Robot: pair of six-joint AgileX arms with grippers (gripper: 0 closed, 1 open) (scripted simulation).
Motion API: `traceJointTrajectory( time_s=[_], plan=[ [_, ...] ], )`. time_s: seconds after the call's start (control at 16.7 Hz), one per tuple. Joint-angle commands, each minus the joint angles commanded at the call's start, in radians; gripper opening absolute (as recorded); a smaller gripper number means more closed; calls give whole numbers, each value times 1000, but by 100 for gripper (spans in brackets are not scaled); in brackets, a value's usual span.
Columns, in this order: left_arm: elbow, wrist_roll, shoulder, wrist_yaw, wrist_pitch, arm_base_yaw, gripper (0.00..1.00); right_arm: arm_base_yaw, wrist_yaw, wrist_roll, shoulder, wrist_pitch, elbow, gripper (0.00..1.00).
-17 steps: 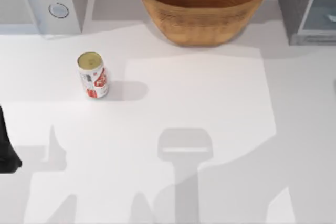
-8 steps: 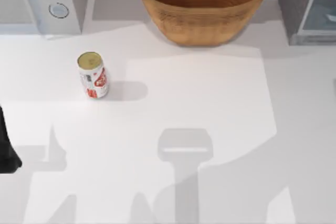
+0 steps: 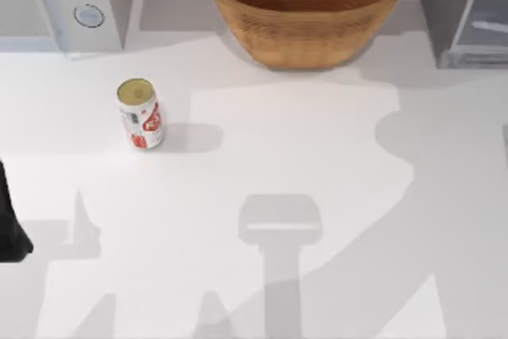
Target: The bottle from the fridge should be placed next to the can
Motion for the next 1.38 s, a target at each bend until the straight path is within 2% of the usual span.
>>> traceJointTrajectory(
  time_s=[0.42,0.96,1.14,1.38],
  plan=[
    [0,0,0,0,0,0,100,-7,-6,1,-26,18,-41,0],
    [0,0,0,0,0,0,100,-65,-72,4,-316,210,-556,0],
    [0,0,0,0,0,0,100,-78,-84,4,-378,251,-634,0],
    [0,0,0,0,0,0,100,-74,-84,6,-377,251,-636,0]
  ],
)
